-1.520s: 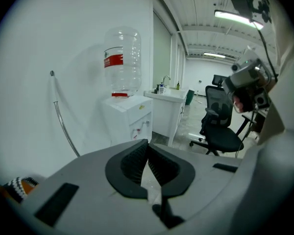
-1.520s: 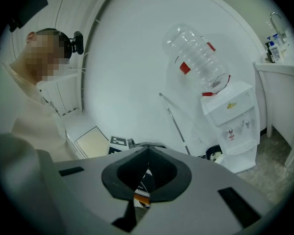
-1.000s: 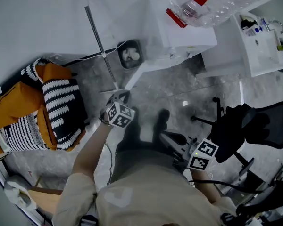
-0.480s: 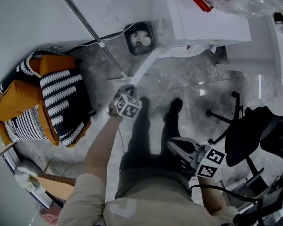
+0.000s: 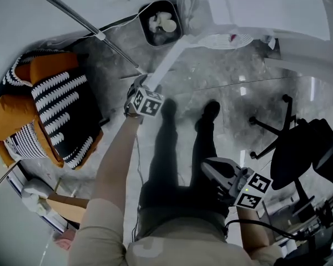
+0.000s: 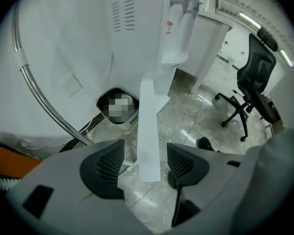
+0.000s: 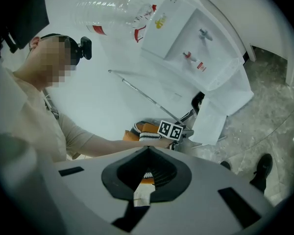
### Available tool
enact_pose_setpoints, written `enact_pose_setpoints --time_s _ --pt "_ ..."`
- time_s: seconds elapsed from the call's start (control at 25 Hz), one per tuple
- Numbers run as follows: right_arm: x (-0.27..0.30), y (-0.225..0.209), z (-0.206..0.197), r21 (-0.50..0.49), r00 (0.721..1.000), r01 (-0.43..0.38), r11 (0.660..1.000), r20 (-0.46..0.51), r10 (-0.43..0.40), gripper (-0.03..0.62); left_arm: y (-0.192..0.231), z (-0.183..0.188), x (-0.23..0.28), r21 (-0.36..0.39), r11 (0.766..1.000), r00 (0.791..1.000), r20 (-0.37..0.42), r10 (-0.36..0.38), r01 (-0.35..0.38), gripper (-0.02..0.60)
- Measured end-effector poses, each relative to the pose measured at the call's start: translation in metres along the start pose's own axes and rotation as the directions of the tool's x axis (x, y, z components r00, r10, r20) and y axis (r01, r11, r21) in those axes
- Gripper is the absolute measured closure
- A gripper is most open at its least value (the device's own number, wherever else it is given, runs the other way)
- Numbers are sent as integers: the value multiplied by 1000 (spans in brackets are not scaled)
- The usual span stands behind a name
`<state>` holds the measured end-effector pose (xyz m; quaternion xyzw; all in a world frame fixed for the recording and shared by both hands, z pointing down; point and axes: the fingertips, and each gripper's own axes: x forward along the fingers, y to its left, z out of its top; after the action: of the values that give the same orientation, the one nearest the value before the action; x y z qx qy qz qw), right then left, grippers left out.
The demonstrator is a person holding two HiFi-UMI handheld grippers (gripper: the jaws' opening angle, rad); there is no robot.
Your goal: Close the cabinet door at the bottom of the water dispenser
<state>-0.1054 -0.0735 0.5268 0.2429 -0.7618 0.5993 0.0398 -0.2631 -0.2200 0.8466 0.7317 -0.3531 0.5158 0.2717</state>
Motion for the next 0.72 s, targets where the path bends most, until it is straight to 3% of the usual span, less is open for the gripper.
enact_pose_setpoints --time_s 0.56,0.72 --pt "6 -28 -15 29 998 25 999 -50 -24 594 5 -27 50 -3 1000 997 -75 0 0 339" --pt "10 -33 -15 42 998 22 999 -52 -20 594 6 -38 60 -53 999 995 -97 -14 9 339"
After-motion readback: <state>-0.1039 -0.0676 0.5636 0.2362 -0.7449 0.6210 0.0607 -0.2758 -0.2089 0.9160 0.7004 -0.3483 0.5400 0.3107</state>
